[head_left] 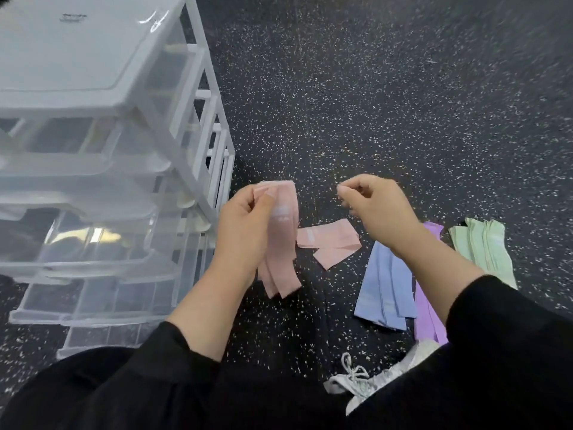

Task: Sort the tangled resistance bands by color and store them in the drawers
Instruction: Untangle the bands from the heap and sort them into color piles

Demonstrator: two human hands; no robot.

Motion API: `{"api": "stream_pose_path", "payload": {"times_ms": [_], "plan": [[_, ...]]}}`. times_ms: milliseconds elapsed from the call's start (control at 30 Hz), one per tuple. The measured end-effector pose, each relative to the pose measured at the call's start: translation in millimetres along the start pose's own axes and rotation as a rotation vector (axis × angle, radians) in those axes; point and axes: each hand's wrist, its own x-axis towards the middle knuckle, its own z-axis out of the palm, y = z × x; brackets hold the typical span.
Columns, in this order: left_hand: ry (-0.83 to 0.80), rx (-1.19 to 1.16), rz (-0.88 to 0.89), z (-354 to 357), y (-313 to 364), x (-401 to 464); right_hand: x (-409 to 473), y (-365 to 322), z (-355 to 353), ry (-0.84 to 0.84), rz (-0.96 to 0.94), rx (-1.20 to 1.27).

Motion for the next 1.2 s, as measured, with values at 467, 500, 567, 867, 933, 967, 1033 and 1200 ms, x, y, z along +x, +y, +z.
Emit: {"api": "stream_pose_path", "payload": {"times_ms": [467,500,567,867,933,967,1033,1200], "plan": [[0.006,0.180,-0.323,14.5,-73.8,26.7,46.7,116.6,86.6,-0.493,-0.170,-0.725],[0.005,0.187,-0.328,14.6,-77.2,28.6,53.2,118.5,91.8,-0.518,-0.211,-0.754],[-0.002,0.206,-0.345,14.8,-81.5,30.1,65.0,120.8,101.0,-0.571,-0.312,-0.840],[-0.028,0.188,-0.407,10.1,-95.6,34.9,89.8,131.2,132.7,-0.705,-0.545,-1.029],[-0.021,0.177,-0.419,9.2,-98.1,37.1,90.9,127.8,133.7,-0.636,-0.570,-1.058],[-0.021,0.181,-0.423,8.3,-99.2,38.0,90.8,124.5,133.5,-0.612,-0.573,-1.075],[-0.025,0.185,-0.432,7.0,-101.5,39.4,89.6,120.3,132.6,-0.576,-0.567,-1.125],[-0.045,0.208,-0.377,4.5,-95.8,38.4,93.1,119.2,116.6,-0.494,-0.474,-0.997]]}}
